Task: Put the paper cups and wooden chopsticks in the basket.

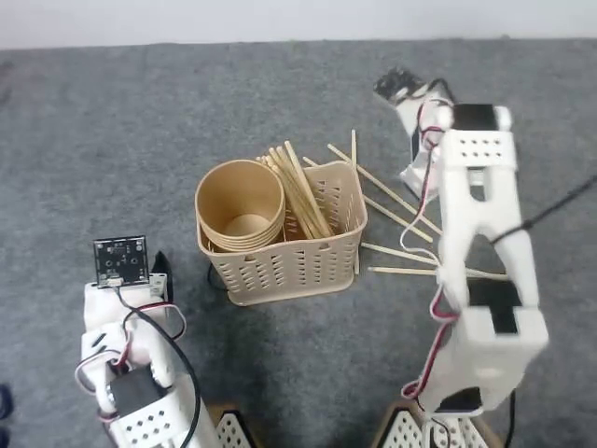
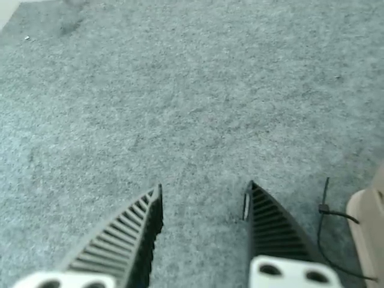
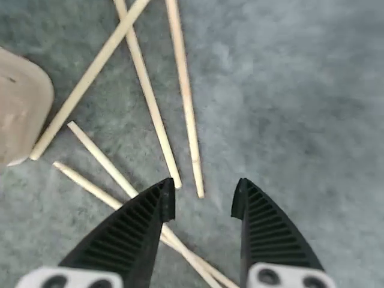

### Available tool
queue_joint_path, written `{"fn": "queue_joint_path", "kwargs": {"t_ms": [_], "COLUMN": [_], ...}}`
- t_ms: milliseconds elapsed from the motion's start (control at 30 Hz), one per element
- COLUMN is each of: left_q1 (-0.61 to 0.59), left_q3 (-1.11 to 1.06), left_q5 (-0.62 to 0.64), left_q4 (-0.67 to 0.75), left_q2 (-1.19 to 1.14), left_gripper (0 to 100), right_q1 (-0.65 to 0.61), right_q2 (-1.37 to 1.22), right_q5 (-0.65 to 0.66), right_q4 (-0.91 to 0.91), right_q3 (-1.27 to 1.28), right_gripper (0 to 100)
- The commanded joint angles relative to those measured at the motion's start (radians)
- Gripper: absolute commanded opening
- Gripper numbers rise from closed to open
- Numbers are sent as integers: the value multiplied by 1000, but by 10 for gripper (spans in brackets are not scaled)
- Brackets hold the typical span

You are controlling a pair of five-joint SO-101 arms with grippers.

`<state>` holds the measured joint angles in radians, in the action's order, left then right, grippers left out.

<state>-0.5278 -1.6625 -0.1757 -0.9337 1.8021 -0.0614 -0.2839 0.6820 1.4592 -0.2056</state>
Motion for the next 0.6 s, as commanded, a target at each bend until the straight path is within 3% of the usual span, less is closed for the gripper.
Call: {"fn": "queue_joint_path", "kwargs": {"t_ms": [0,567], "left_q1": [8,9], "left_q3": [5,5], "left_q5": [-8,-8], "left_q4": [25,26], "left_q2": [15,17], "left_gripper": [207,207], "right_q1": [2,-4], "right_q2": [-68,-266], "right_q5": [40,40], "right_q4": [-51,-188], "right_q3": [-51,-52], "right_gripper": [165,165]}}
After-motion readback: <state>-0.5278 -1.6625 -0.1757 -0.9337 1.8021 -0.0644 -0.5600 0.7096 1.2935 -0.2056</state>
